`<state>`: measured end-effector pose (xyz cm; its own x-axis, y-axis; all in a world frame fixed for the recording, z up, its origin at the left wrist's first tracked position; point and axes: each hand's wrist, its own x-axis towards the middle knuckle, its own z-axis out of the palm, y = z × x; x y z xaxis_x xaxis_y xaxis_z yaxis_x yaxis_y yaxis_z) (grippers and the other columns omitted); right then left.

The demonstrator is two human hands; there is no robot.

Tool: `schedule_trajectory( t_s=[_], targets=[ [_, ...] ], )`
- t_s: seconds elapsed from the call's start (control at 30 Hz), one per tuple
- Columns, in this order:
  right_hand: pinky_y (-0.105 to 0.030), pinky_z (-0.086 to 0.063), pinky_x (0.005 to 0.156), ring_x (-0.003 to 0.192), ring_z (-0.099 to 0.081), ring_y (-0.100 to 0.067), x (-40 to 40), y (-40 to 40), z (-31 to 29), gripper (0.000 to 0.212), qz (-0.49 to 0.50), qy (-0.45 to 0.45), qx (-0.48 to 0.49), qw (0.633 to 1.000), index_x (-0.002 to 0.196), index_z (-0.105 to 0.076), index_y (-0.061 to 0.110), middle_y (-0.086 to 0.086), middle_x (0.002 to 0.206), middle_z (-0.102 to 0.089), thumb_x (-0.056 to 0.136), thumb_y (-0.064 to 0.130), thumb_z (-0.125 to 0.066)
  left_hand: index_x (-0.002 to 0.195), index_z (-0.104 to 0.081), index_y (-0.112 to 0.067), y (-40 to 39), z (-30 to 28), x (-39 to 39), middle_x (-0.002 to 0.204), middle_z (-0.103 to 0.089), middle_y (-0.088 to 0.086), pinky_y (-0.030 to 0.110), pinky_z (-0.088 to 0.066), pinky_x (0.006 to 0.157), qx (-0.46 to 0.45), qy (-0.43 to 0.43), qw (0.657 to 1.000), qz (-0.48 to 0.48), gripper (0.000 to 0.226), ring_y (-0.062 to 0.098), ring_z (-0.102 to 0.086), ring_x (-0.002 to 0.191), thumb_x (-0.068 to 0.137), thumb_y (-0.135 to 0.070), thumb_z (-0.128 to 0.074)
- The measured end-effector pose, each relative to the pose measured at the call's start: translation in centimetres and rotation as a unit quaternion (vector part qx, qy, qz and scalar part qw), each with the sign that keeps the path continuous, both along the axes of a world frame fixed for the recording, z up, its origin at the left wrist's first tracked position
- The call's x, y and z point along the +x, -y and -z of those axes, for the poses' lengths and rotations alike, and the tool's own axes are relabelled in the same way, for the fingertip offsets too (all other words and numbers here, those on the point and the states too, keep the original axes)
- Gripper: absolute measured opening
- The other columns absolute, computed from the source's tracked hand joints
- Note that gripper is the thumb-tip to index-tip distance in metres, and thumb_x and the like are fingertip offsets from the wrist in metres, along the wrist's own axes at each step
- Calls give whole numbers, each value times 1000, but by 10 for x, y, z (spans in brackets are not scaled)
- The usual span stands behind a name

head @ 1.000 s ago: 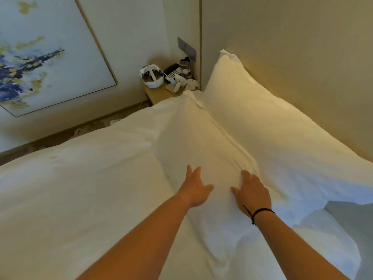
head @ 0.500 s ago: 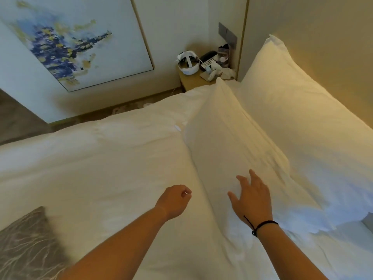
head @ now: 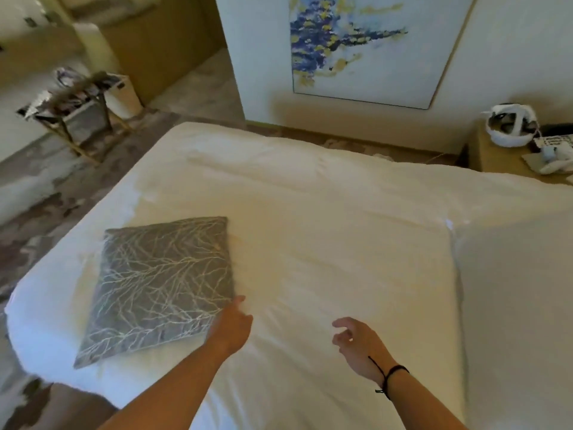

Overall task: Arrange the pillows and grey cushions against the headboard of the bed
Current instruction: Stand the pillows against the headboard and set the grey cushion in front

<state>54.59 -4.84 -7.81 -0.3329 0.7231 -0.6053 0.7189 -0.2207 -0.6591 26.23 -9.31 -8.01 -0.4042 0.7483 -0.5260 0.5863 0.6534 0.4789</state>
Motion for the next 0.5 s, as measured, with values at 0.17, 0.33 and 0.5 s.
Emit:
schedule_trajectory(
  t_s=[0.17, 0.33, 0.5],
  targets=[
    [-17, -46, 74, 98, -61, -8, -115, -4, 32, 34, -64, 38, -40, 996, 130, -54, 23, 4, 119, -61, 98, 33, -46, 144, -43, -26, 42, 33, -89, 142, -52, 5, 41, -46, 102, 15, -9, 999, -48, 50, 24, -52, 126, 96, -28, -55],
    [-25, -36, 90, 124, -49, -17, -213, -13, 77, 35, -64, 68, -86, 992, 125, -59, 22, 7, 122, -51, 97, 40, -51, 143, -40, -32, 55, 72, -151, 150, -39, -2, 44, -40, 107, 0, -67, 998, 15, 48, 24, -36, 136, 96, -33, -52],
    [-28, -44, 80, 105, -59, -22, -285, -33, 137, 32, -22, 80, -129, 988, 114, -66, 16, 1, 112, -62, 95, 39, -55, 149, -28, -33, 46, 118, -200, 163, -18, 4, 51, -20, 120, 10, -131, 988, 82, 54, 28, -12, 149, 99, -29, -47]
  ],
)
